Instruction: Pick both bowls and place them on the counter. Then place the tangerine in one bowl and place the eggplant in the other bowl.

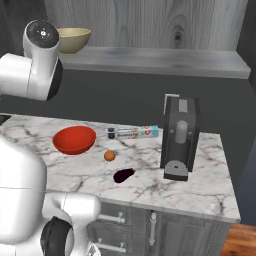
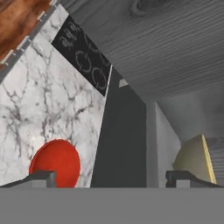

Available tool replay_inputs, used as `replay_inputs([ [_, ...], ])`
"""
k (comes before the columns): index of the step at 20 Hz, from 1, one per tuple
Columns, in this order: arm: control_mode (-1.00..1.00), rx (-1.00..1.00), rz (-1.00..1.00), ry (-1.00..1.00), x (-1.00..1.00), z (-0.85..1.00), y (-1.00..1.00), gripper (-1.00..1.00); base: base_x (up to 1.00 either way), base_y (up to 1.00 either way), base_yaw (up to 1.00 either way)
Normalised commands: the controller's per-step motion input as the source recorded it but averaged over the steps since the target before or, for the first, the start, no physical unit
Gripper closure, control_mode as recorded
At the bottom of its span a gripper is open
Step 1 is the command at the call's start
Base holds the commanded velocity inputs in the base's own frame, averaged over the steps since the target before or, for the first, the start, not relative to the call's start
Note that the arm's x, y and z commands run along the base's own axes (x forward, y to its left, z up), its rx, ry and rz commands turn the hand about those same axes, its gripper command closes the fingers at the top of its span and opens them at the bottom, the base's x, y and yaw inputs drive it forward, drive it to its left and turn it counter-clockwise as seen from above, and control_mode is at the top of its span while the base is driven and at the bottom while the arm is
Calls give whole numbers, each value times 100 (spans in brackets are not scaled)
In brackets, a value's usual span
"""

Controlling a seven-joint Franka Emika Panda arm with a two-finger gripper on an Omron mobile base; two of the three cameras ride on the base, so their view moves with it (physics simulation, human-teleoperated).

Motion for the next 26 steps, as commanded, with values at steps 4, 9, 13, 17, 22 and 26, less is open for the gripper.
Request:
replay_inputs([
  [4, -100, 0, 0, -13, 47, 0, -3, -100, 0, 0, 0],
  [9, -100, 0, 3, -18, 34, 14, 0, -100, 0, 0, 0],
  [13, -100, 0, 6, -12, 39, 15, 0, -100, 0, 0, 0],
  [17, -100, 0, 2, -3, 46, 0, 1, -100, 0, 0, 0],
  [22, -100, 0, 2, 0, 51, 5, 0, -100, 0, 0, 0],
  [26, -100, 0, 3, 0, 47, 21, 0, -100, 0, 0, 0],
])
